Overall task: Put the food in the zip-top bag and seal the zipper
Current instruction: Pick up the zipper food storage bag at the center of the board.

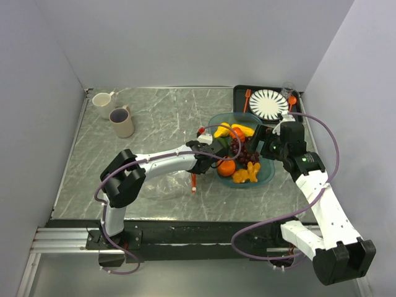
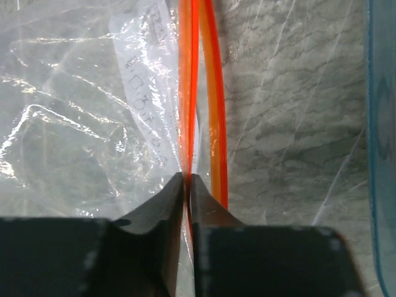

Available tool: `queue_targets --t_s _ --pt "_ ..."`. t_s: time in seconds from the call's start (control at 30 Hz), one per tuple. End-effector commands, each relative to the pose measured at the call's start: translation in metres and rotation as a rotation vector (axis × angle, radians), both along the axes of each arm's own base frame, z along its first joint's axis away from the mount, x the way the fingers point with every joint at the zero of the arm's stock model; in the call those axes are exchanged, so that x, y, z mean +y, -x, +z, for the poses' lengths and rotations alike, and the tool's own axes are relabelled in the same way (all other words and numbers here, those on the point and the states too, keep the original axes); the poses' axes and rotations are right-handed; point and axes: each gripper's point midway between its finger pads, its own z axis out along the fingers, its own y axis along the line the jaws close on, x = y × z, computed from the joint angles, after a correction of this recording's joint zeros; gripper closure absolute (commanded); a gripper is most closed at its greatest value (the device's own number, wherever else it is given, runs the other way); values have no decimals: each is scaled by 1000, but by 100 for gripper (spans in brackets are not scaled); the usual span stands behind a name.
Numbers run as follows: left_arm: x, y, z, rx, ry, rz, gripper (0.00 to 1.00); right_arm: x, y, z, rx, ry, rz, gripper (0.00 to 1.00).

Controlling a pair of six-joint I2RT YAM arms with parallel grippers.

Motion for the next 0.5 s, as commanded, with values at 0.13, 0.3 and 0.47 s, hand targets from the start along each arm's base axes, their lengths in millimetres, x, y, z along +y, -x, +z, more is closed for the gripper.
queue_targets --t_s 0.13,0.3,0.47 --pt "23 -7 64 -118 104 72 97 52 -3 11 1 -262 164 9" --pt "30 -6 103 -188 246 81 96 83 -5 12 20 -415 226 14" --pt "43 0 134 -252 339 85 97 130 -5 14 70 -513 326 18"
